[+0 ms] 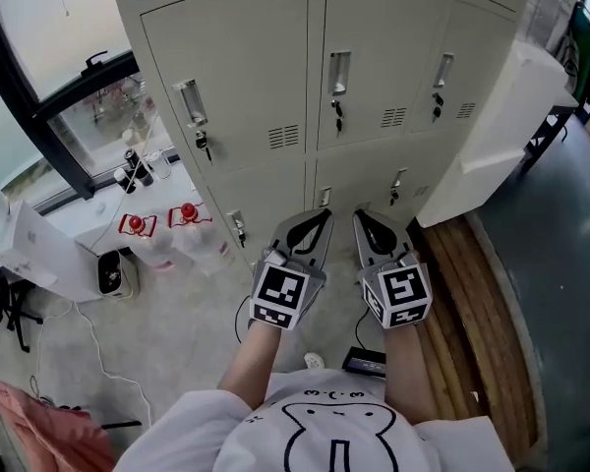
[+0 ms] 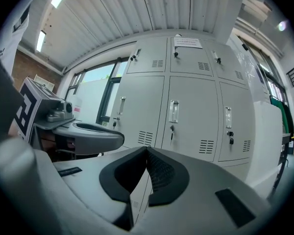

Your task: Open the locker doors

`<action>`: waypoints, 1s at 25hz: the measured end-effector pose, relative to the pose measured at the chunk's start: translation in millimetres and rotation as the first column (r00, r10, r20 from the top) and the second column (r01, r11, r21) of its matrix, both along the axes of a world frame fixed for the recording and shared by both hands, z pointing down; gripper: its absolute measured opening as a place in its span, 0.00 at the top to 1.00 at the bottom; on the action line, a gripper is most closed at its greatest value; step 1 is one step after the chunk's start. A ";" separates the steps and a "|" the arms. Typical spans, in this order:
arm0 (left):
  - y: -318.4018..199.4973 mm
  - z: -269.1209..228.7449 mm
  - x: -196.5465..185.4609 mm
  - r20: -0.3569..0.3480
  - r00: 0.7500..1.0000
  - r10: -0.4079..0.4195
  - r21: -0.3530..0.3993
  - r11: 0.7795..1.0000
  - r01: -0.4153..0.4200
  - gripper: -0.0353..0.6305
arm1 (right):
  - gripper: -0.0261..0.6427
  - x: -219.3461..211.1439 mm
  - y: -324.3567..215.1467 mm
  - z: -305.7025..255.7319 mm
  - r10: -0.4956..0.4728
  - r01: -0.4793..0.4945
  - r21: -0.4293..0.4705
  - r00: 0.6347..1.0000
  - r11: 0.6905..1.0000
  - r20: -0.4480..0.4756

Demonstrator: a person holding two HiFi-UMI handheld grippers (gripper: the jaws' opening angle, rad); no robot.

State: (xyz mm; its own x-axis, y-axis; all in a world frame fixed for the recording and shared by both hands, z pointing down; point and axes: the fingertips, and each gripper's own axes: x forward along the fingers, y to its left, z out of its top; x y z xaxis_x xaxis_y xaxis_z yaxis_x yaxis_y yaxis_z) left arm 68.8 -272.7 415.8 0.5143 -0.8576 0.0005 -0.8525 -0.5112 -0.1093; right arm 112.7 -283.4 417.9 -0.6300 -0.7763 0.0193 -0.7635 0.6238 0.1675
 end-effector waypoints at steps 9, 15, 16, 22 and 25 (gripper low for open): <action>-55.1 46.9 -14.7 0.043 0.999 -0.005 -0.100 0.995 0.009 0.92 | 0.94 -14.4 -54.8 48.4 -0.060 0.057 -0.051 0.997 0.997 -0.055; -85.7 82.9 -16.2 -0.001 1.000 0.031 -0.172 0.985 -0.031 0.92 | 0.94 -26.6 -97.1 102.8 -0.047 0.034 -0.123 0.994 0.992 -0.103; -89.0 88.3 -14.8 0.009 0.999 0.050 -0.177 0.983 -0.048 0.92 | 0.94 -30.2 -103.0 110.6 -0.055 0.040 -0.138 0.993 0.990 -0.109; -119.3 115.8 -24.2 0.040 0.997 0.060 -0.210 0.977 -0.050 0.92 | 0.90 -45.4 -142.1 154.5 -0.050 0.033 -0.235 0.996 0.971 -0.068; -134.7 128.0 -30.6 0.029 0.998 0.049 -0.228 0.973 -0.041 0.92 | 0.86 -47.5 -163.6 194.3 -0.025 0.004 -0.320 0.998 0.947 -0.061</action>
State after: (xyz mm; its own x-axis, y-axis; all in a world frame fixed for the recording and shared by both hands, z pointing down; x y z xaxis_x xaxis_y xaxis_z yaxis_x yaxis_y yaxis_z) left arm 38.2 -407.4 543.9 0.5486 -0.8090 0.2111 -0.8259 -0.5637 -0.0141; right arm 65.1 -446.9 612.2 -0.6304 -0.7139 0.3048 -0.7485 0.6631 0.0051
